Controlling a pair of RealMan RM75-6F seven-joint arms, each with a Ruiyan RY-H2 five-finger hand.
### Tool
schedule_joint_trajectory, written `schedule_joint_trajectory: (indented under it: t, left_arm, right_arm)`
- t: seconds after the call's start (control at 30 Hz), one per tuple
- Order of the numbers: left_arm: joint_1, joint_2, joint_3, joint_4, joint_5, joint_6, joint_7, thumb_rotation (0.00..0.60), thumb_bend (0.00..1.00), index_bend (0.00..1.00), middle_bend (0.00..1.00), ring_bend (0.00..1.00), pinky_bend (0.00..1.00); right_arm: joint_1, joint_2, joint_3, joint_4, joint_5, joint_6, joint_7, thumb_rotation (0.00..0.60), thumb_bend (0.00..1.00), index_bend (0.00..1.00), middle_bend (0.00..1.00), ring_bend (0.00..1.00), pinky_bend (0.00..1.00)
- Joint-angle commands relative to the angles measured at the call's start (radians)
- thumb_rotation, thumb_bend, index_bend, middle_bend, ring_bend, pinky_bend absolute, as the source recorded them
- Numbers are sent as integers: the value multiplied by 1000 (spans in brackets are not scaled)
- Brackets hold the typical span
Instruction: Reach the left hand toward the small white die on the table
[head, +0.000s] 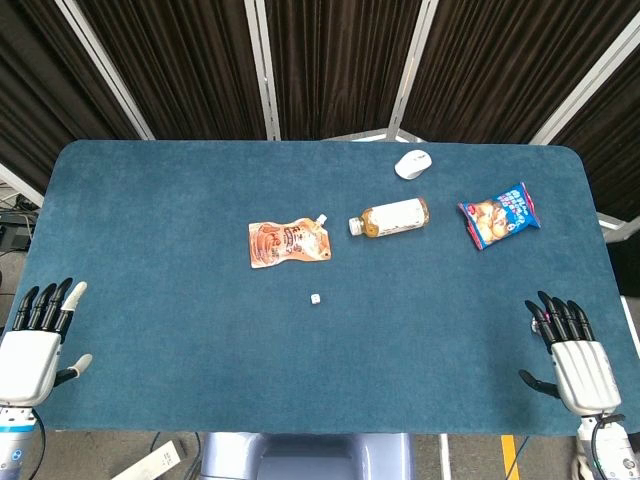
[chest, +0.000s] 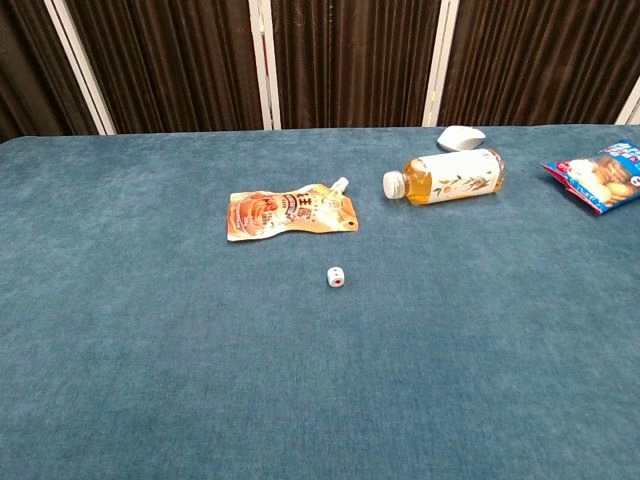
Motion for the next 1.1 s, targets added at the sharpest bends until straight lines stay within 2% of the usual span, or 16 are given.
schedule_joint_trajectory:
  t: [0.03,0.47,0.57,0.6,0.67,0.7,0.73,0.83,0.9,1.0,1.1]
  left_arm:
    - [-1,-1,1,0,1,-1,3,600,67,0,0,0,0]
    - [-23,-18,-9,-2,7,-23,8,600,72,0,0,0,0]
    - [-39,-29,-18,-9,8,-39,26,600,155,0,0,0,10]
    - [-49,-39,-25,-15,8,-46,43,600,244,0,42,42,90]
    - [-73,-61,-43,-34,6,-66,82,600,386,0,260,258,356]
    - [-84,-70,-47,-52,-4,-85,95,600,439,0,427,419,515]
    - [-96,-78,-52,-67,-14,-105,116,600,471,0,546,531,602]
    - [-127,-97,-62,-97,-33,-153,175,600,530,0,717,688,702]
    - [-150,-116,-71,-120,-51,-187,216,600,563,0,779,759,749]
    - [-197,-156,-93,-170,-113,-260,307,600,608,0,813,833,803]
    - [-241,-194,-113,-199,-172,-320,379,600,656,0,822,865,823]
  right_arm:
    - [0,0,0,1,0,1,1,600,3,62,0,0,0]
    - [1,-1,2,-2,10,-4,-1,600,3,63,0,0,0]
    - [2,-2,4,1,18,-10,2,600,4,62,0,0,0]
    - [3,-2,5,1,20,-13,3,600,4,63,0,0,0]
    - [4,-2,6,2,23,-16,6,600,3,63,0,0,0]
    - [5,-1,6,2,24,-17,8,600,3,63,0,0,0]
    - [6,-1,7,3,26,-20,10,600,4,63,0,0,0]
    - [8,1,9,3,29,-23,15,600,4,62,0,0,0]
    - [10,3,12,2,35,-25,23,600,4,62,0,0,0]
    - [11,9,19,2,50,-29,43,600,4,63,0,0,0]
    - [11,14,23,5,60,-34,60,600,3,62,0,0,0]
